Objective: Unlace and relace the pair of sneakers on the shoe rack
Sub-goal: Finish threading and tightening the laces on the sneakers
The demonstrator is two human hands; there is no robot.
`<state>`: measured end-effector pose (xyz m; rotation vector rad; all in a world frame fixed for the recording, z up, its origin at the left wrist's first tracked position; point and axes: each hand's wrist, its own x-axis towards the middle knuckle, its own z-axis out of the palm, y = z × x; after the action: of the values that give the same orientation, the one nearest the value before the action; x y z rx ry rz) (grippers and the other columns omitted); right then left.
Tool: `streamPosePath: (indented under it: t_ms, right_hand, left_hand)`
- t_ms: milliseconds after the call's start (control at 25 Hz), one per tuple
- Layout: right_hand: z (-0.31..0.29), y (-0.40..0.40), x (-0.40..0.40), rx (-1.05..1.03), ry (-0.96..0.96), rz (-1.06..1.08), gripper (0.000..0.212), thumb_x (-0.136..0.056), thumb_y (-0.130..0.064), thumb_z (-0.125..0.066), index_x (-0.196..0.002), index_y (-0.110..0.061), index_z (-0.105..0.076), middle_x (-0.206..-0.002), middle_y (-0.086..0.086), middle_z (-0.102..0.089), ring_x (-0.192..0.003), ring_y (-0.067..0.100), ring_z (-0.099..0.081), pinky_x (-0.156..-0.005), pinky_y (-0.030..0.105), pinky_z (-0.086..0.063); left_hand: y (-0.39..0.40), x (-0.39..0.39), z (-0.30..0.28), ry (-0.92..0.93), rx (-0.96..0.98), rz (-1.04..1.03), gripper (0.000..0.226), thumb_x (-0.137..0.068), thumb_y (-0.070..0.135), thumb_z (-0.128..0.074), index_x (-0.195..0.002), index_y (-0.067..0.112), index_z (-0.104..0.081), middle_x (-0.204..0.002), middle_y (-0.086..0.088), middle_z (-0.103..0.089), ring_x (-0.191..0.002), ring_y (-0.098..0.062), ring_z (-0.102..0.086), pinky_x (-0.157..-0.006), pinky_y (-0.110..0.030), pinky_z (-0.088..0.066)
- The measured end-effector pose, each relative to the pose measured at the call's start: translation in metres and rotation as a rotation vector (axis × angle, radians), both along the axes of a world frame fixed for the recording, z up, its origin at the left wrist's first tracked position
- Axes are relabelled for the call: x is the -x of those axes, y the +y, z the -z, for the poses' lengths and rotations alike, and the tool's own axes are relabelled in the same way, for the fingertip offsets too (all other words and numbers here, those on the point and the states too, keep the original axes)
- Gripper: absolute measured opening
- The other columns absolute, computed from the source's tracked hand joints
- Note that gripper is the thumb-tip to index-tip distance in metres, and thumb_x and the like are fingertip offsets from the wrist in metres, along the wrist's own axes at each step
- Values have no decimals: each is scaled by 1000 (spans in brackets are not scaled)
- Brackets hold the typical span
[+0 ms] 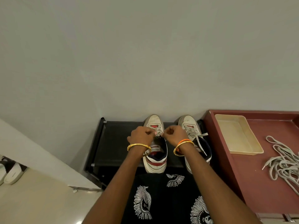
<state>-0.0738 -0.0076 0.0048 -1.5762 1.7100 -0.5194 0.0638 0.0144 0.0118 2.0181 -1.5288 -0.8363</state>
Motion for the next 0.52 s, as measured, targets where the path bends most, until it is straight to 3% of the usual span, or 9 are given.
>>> streamPosePath:
  t_ms: [80, 160, 240, 320, 520]
  right_hand:
    - [20, 2, -5, -29, 103, -15, 26, -83, -22, -69, -104, -8, -66, -103, 9, -67, -96, 23, -62, -84, 31, -49]
    - [29, 2, -5, 11, 76, 70, 23, -82, -21, -70, -100, -8, -68, -99, 10, -69, -92, 22, -63, -82, 30, -50]
    - [34, 0, -2, -5, -16, 161, 11, -80, -21, -73, -84, -13, -69, -87, 7, -69, -84, 21, -64, -81, 34, -54]
    - [36, 0, 3, -76, -173, 250, 15, -78, -18, -75, -71, -20, -62, -77, 3, -66, -83, 23, -66, -78, 39, -57]
    - [37, -4, 8, -190, -360, 283, 9, -81, -7, -71, -82, -14, -64, -84, 8, -66, -86, 25, -66, -74, 38, -58]
  left_hand:
    - [-4, 9, 14, -219, -38, -12, 22, -88, 36, -62, -106, 28, -71, -121, 0, -60, -117, -24, -46, -98, -43, -35]
    - [-5, 19, 22, -280, -19, -42, 20, -88, 33, -63, -105, 27, -71, -130, -1, -49, -123, -24, -35, -99, -44, -31]
    - [-6, 25, 30, -203, -11, -82, 17, -87, 30, -63, -102, 26, -72, -137, 0, -40, -129, -24, -27, -102, -43, -26]
    - [-8, 28, 40, -118, -8, -97, 15, -86, 27, -65, -98, 26, -73, -142, 0, -36, -133, -24, -22, -103, -43, -23]
    - [-7, 31, 47, -84, 31, -72, 12, -84, 27, -68, -93, 24, -74, -147, 4, -29, -136, -21, -16, -102, -40, -18]
